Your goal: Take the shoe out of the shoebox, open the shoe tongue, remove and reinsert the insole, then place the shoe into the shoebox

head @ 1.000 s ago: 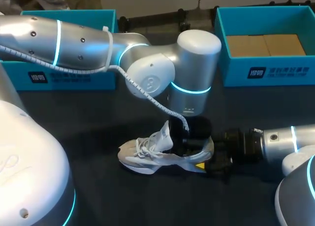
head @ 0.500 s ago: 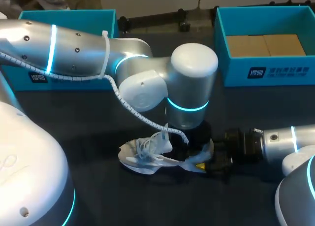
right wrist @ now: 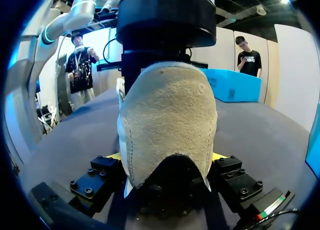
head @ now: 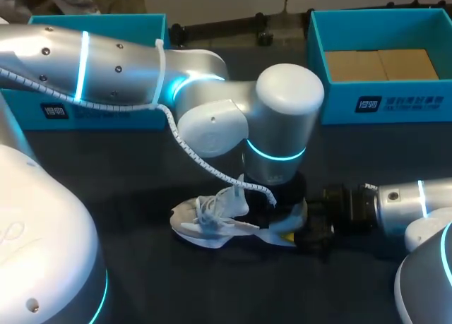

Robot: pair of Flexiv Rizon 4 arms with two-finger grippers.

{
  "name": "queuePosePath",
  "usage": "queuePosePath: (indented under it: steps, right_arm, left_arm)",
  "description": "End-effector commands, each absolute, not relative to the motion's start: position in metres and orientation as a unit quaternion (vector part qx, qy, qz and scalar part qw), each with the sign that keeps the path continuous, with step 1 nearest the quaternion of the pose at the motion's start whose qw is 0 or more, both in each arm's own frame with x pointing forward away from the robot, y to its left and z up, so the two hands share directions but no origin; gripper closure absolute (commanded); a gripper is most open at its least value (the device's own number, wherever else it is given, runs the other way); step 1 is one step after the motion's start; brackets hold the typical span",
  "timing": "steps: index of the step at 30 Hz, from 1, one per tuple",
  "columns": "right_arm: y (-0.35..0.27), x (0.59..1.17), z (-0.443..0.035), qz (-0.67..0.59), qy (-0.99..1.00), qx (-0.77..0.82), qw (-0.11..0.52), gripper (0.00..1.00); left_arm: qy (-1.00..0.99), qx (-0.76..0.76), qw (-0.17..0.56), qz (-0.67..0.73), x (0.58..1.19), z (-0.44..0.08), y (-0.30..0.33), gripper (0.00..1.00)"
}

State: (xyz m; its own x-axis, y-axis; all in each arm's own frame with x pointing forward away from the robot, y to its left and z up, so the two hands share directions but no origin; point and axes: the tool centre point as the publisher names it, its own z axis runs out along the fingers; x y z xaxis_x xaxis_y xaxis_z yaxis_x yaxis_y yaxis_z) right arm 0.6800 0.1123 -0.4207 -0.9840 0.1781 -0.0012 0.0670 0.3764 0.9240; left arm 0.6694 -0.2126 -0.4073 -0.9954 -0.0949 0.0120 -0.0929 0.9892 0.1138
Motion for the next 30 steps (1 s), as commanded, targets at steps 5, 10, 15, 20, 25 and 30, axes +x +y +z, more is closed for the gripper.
queuePosePath:
  steps: [5, 10, 15, 20, 25, 30]
  right_arm:
    - [0.115, 0.678, -0.42, 0.552, 0.829, 0.074, 0.049, 1.0]
    - [0.115, 0.678, -0.42, 0.552, 0.829, 0.074, 0.049, 1.0]
    - [0.115, 0.678, -0.42, 0.552, 0.829, 0.074, 0.049, 1.0]
    - [0.115, 0.678, -0.42, 0.552, 0.829, 0.074, 0.049, 1.0]
    - [0.115, 0.678, -0.42, 0.552, 0.829, 0.074, 0.049, 1.0]
    - [0.115, 0.678, -0.42, 0.552, 0.829, 0.074, 0.049, 1.0]
  left_arm:
    - [-0.997, 0.039, 0.027, -0.062, 0.683, -0.423, -0.215, 0.61]
    - [-0.997, 0.041, 0.022, -0.062, 0.686, -0.42, -0.215, 0.62]
    - [-0.997, 0.039, 0.031, -0.064, 0.688, -0.42, -0.214, 0.62]
    - [-0.997, 0.035, 0.039, -0.063, 0.69, -0.414, -0.212, 0.62]
    - [-0.997, 0.032, 0.04, -0.064, 0.688, -0.41, -0.21, 0.61]
    - [-0.997, 0.044, 0.008, -0.067, 0.689, -0.419, -0.213, 0.67]
